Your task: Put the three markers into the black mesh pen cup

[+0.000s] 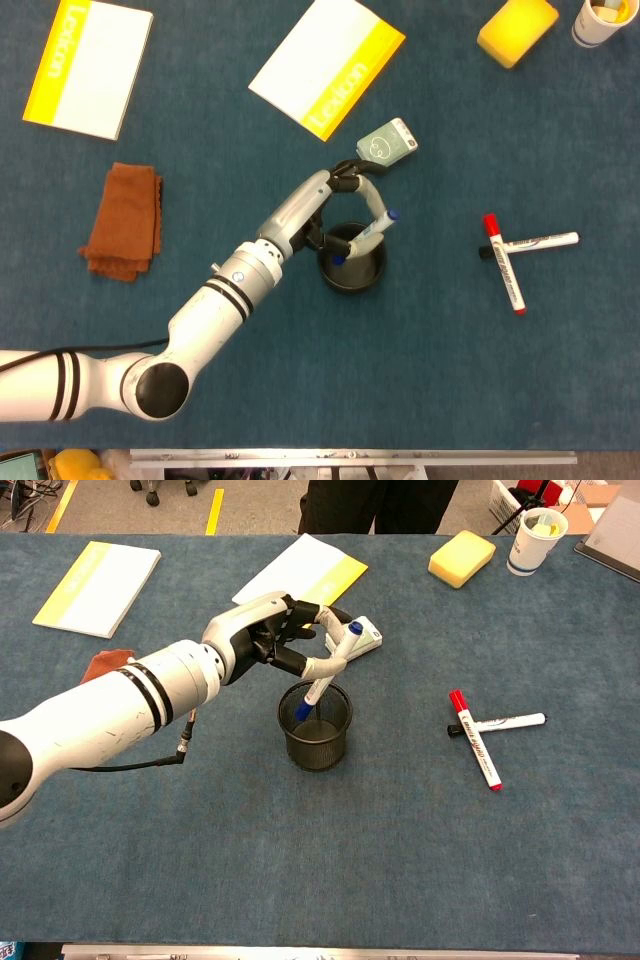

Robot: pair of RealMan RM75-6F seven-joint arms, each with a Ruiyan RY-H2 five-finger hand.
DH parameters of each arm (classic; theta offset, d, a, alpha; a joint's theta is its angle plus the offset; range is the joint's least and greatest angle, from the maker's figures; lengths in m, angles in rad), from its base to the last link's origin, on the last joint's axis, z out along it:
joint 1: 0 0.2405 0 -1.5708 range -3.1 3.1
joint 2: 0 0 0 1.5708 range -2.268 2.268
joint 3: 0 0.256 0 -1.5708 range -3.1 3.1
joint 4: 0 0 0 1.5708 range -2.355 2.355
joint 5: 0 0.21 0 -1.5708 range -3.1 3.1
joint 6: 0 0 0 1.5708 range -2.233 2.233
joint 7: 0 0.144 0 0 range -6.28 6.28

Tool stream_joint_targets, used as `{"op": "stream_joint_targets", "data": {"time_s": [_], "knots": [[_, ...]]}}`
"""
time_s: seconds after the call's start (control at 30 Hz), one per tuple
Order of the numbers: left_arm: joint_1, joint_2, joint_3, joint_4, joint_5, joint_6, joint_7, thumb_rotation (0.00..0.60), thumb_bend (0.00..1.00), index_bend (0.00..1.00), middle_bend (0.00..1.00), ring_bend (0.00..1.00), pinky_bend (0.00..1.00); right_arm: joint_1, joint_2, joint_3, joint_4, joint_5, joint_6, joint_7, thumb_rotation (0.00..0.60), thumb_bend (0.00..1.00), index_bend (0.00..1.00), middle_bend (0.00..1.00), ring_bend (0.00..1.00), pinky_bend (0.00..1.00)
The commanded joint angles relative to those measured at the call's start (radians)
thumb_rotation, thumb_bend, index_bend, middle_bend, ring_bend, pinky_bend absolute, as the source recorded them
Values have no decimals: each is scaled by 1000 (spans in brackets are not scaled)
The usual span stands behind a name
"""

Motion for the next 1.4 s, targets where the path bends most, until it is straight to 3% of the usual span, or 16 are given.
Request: {"op": "stream_joint_targets", "data": {"time_s": [0.03,0.3,0.47,0.73,1.03,1.4], "knots": [[20,22,27,20,81,-9,18,600,281,141,31,0,5,2,0,0,1,-1,-2,1,600,303,199,189,97,276],[51,128,84,3,237,19,113,600,281,67,0,0,4,16,-4,1,5,-9,-20,-3,600,303,199,189,97,276],[86,220,117,-23,327,87,205,600,280,130,25,0,4,30,0,-3,0,-21,-39,-17,600,303,229,189,97,276],[180,343,186,-34,465,241,338,600,281,239,64,0,5,78,-13,-17,11,-65,-104,-98,600,303,384,208,97,276],[289,459,253,-24,596,368,373,600,281,262,71,0,5,159,-67,-37,28,-81,-241,-190,600,303,394,208,97,276],[375,546,293,-21,657,426,342,600,281,267,71,0,6,253,-167,-65,82,-150,-346,-302,600,303,404,215,97,276]]}}
